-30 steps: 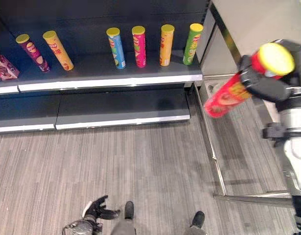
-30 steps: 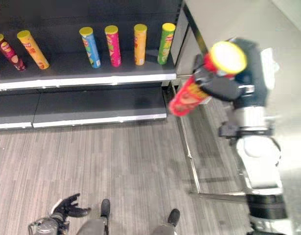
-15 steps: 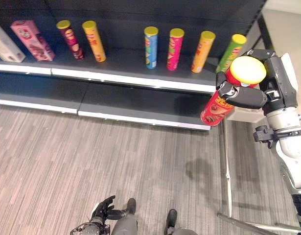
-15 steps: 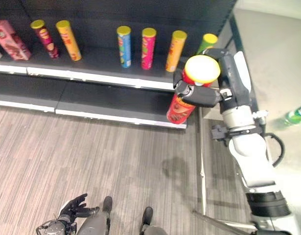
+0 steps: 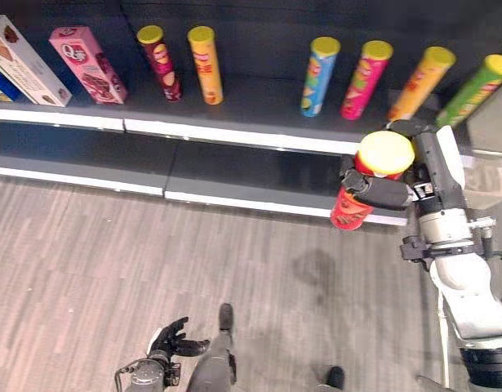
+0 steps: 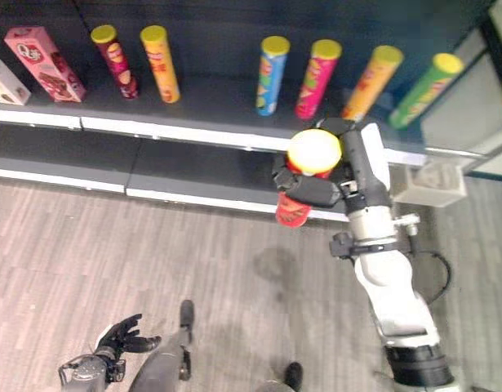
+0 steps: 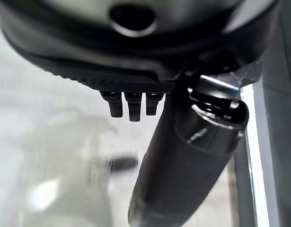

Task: Put the goods on the table back onto the shelves and tidy them up.

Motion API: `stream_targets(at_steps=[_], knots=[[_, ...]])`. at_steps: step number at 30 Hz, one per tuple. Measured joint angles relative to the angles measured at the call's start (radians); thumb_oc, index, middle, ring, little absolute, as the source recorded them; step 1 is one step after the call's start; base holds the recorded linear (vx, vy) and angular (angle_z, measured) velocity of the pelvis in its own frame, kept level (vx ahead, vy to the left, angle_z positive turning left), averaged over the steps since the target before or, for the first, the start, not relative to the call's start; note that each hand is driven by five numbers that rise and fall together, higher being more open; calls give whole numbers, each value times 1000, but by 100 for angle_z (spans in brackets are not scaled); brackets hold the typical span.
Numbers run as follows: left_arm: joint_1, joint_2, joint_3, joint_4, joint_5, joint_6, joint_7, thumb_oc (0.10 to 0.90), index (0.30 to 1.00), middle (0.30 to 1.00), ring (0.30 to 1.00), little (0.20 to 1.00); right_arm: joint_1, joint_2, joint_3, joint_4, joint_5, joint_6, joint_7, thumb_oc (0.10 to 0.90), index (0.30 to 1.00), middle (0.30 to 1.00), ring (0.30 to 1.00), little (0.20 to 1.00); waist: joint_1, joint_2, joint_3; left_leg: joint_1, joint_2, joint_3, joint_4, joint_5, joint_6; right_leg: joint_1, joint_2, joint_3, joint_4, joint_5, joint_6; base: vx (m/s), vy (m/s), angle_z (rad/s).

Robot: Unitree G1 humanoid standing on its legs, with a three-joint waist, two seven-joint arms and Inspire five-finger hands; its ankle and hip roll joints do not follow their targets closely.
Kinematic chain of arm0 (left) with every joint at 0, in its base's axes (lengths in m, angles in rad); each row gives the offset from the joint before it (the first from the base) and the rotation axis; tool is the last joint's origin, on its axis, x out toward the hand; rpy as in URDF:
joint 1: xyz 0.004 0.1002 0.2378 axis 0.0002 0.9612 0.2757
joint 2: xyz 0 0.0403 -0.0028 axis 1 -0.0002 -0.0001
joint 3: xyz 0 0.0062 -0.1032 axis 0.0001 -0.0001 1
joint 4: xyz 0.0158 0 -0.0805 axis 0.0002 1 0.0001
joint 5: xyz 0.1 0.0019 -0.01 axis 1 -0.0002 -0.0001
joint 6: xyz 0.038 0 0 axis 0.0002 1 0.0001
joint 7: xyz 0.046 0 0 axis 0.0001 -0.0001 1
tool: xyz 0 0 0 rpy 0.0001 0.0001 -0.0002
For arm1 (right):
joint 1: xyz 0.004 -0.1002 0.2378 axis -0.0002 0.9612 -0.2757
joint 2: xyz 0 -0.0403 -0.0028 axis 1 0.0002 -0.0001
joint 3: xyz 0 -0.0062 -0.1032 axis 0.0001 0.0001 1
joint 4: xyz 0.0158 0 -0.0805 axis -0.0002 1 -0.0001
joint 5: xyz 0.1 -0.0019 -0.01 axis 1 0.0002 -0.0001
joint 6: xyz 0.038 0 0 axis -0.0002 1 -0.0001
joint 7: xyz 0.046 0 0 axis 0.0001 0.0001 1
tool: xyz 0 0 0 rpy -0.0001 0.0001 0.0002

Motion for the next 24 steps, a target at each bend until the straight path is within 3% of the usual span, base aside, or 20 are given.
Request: stream_targets(at_steps=[1,2,3,5,6,8,11,12,13,14,15,18,21,22,24], knots=[[0,26,-3,2,0,1,2,800,900,900,900,900,-14,0,17,0,-2,-1,5,400,300,300,300,300,1,4,2,17,-2,2,0,-15,22,-44,13,21,77,-52,9,130,278,-20],[-5,54,-4,2,1,1,14,800,900,900,900,900,-12,-7,19,2,-2,-2,14,400,300,300,300,300,-7,15,7,53,-5,-3,0,-42,58,-113,75,69,195,-156,6,161,239,4],[-6,59,1,4,1,1,18,800,900,900,900,900,-8,-15,17,3,-3,1,16,400,300,300,300,300,-14,27,13,81,-4,-6,0,-45,61,-131,122,101,210,-209,9,158,143,17],[14,51,16,1,1,-2,19,800,900,900,900,900,-10,-18,17,3,-3,6,15,400,300,300,300,300,-32,40,7,126,-12,1,0,-53,72,-170,193,76,142,-239,0,206,98,5],[21,41,15,2,1,-2,18,800,900,900,900,900,-27,-20,16,1,-2,2,14,400,300,300,300,300,-57,39,5,144,-12,4,0,-84,70,-220,249,11,35,-226,-1,277,80,-2],[19,23,16,10,2,2,17,800,900,900,900,900,-38,-22,17,3,-2,0,14,400,300,300,300,300,-69,18,5,151,-21,11,-1,-116,52,-290,294,-5,-14,-191,-6,227,46,-4],[30,-18,4,6,16,5,11,800,900,900,900,900,-7,-22,17,13,-2,-1,14,400,300,300,300,300,-104,-19,-14,172,-52,-13,-1,-136,35,-293,348,51,-132,-98,-20,160,-2,27],[42,-21,-8,-4,23,5,10,800,900,900,900,900,2,-23,21,22,-2,-1,17,400,300,300,300,300,-102,-33,-23,186,-66,-24,-1,-145,25,-267,351,84,-165,-54,-58,122,-65,31],[63,-32,-23,-36,36,3,0,800,900,900,900,900,6,-24,23,42,-2,-1,16,400,300,300,300,300,-106,-29,-27,208,-63,-36,-1,-154,11,-226,360,88,-211,15,-96,105,-87,21],[63,-32,-23,-36,36,3,0,800,900,900,900,900,6,-24,23,42,-2,-1,16,400,300,300,300,300,-106,-29,-27,208,-63,-36,-1,-154,11,-226,360,88,-211,15,-96,69,-60,8],[86,-59,-23,-66,36,-3,-4,800,900,900,900,900,3,-25,26,49,-2,-1,16,400,300,300,300,300,-100,-9,-40,205,-44,-36,-1,-164,-6,-201,384,75,-271,42,-111,124,-95,-5],[89,-86,-23,-70,36,0,-5,800,900,900,900,900,4,-26,33,52,-4,4,15,400,300,300,300,300,-88,21,-45,207,-4,-41,-1,-178,-30,-195,423,60,-271,25,-144,140,-107,0],[91,-87,-25,-78,36,0,-6,800,900,900,900,900,3,-26,44,52,-22,5,15,400,300,300,300,300,-86,31,-45,207,9,-53,4,-177,-41,-186,439,43,-271,20,-160,1,-131,18],[77,-84,-21,-80,33,0,-4,800,900,900,900,900,0,-11,42,69,-40,-2,-1,400,300,300,300,300,-89,20,-36,142,12,-73,124,-211,-69,-185,424,34,-277,-1,-165,-39,-66,45],[59,-86,-23,-78,29,-3,-5,800,900,900,900,900,-18,-8,68,119,-61,4,-12,400,300,300,300,300,-61,-1,-20,18,-6,-81,377,-231,-80,-177,402,35,-270,-12,-185,-5,-53,30]])
